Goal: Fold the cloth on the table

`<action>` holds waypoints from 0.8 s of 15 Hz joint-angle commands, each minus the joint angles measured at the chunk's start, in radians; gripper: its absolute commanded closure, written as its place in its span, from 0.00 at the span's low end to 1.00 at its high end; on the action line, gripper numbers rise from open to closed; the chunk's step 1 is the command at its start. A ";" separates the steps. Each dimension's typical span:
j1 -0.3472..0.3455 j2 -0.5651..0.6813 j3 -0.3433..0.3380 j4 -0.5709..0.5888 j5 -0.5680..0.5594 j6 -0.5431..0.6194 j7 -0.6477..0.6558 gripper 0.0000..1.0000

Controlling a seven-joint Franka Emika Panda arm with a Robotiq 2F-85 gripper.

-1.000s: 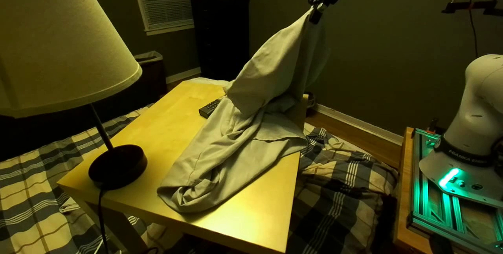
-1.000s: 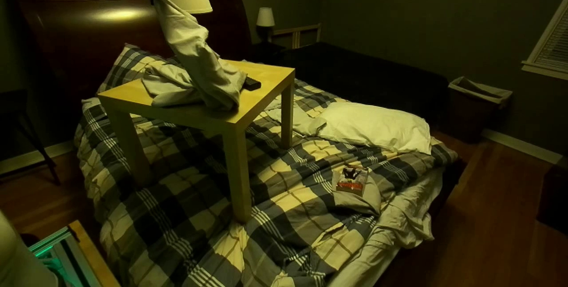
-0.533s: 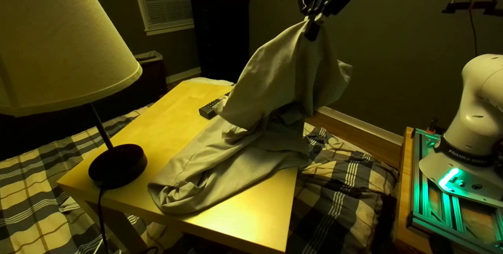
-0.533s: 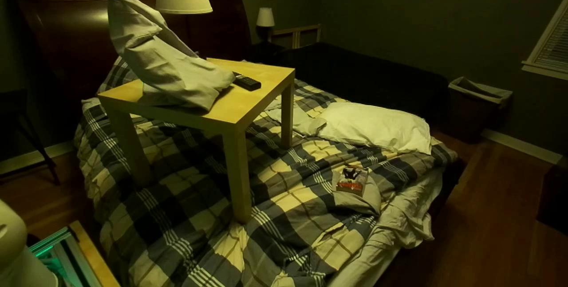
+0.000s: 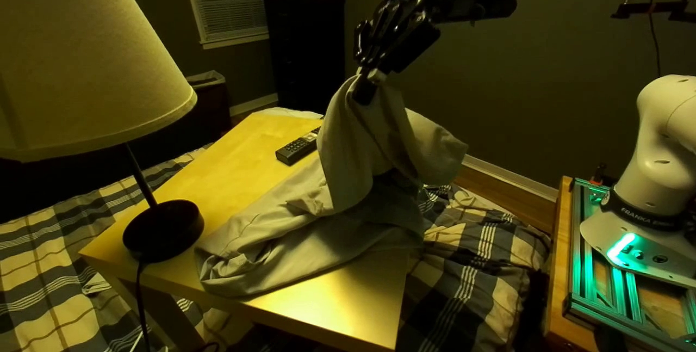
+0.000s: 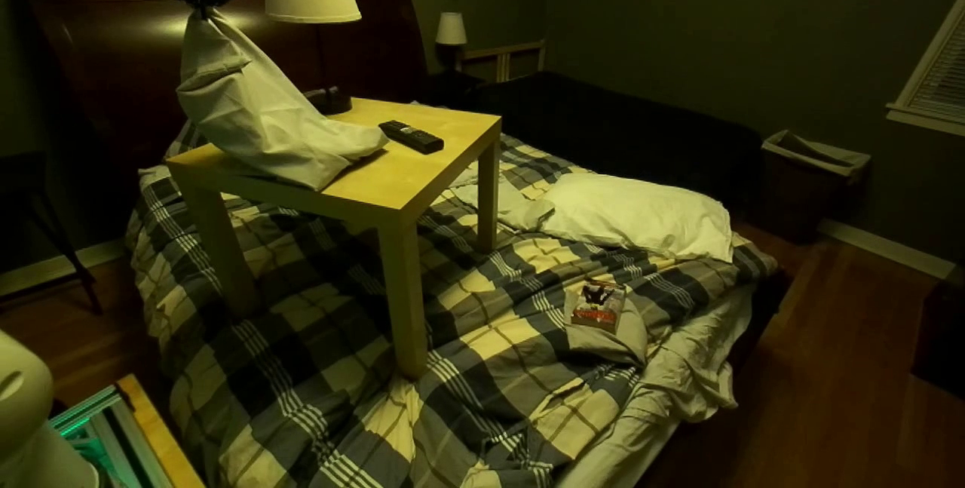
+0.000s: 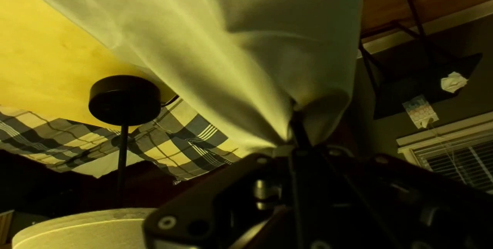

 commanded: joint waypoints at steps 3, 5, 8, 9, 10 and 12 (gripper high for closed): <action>0.003 0.208 0.053 0.087 -0.225 0.218 0.146 1.00; 0.010 0.276 0.061 0.125 -0.322 0.280 0.233 1.00; 0.045 0.370 0.054 0.178 -0.499 0.353 0.380 1.00; 0.065 0.401 0.043 0.197 -0.565 0.368 0.428 1.00; 0.088 0.431 0.031 0.215 -0.628 0.377 0.481 1.00; 0.136 0.491 0.005 0.260 -0.729 0.364 0.569 1.00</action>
